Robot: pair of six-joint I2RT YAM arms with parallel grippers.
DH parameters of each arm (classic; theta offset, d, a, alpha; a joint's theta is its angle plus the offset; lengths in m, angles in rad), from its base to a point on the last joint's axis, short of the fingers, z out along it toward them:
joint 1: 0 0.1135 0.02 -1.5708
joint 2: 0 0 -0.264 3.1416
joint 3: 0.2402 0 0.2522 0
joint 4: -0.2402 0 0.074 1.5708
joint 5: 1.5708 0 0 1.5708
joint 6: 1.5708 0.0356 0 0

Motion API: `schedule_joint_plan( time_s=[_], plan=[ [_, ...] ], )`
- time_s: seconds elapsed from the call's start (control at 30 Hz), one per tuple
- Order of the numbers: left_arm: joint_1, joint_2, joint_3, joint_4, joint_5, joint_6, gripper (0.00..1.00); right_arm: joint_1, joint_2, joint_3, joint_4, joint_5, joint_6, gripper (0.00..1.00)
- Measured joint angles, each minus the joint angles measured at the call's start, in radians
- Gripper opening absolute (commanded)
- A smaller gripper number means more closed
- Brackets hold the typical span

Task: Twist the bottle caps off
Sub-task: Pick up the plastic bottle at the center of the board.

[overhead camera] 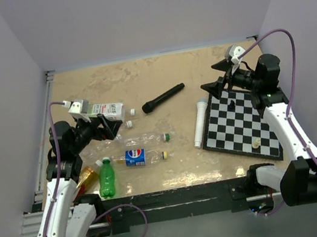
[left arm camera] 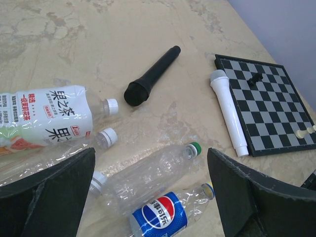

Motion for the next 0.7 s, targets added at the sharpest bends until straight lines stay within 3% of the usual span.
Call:
schedule_joint_plan(
  time_s=[0.7],
  plan=[
    [-0.007,0.037,0.04,-0.05,0.016,0.002,1.0,0.0,0.012,0.0,-0.019,-0.003,-0.018,0.98]
  ],
)
